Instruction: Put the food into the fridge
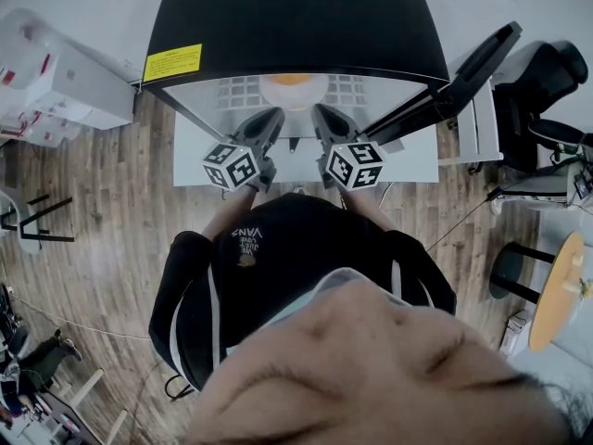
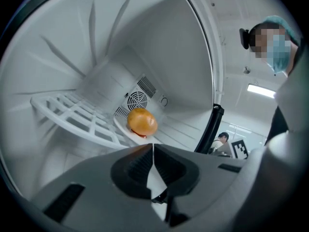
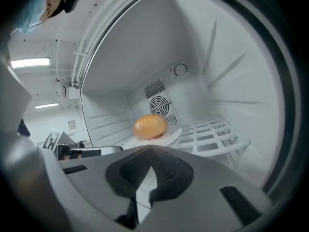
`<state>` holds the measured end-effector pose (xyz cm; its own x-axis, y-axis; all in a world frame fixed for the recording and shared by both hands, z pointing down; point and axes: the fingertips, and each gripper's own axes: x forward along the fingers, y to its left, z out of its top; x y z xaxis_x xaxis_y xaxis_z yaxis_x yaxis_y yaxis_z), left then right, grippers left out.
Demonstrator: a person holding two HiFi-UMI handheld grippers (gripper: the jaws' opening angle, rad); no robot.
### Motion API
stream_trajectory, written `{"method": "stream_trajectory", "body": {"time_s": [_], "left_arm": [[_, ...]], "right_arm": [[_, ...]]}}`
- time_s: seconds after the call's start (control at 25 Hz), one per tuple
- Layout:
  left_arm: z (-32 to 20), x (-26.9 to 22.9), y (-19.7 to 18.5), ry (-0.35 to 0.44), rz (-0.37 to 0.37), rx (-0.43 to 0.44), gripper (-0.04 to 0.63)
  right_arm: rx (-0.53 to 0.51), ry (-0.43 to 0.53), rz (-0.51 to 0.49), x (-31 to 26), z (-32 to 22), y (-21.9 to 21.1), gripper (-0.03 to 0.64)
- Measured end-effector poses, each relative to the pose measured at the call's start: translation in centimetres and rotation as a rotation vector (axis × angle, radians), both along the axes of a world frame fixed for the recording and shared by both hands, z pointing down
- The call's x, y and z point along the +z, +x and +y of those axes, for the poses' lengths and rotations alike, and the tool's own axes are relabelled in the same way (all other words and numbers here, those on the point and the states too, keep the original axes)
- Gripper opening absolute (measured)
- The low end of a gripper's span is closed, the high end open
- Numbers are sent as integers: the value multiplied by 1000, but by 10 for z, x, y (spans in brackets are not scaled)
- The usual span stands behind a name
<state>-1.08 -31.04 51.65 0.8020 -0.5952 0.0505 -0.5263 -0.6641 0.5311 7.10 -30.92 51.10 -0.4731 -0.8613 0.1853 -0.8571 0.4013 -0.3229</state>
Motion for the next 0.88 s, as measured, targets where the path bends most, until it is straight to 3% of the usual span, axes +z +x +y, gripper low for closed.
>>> {"method": "stream_trajectory", "body": {"time_s": [0.88], "left_arm": [[-1,2,-7,-15,11,-23,21]], "right_arm": [[27,3,-27,-2,-1,2,12]]}}
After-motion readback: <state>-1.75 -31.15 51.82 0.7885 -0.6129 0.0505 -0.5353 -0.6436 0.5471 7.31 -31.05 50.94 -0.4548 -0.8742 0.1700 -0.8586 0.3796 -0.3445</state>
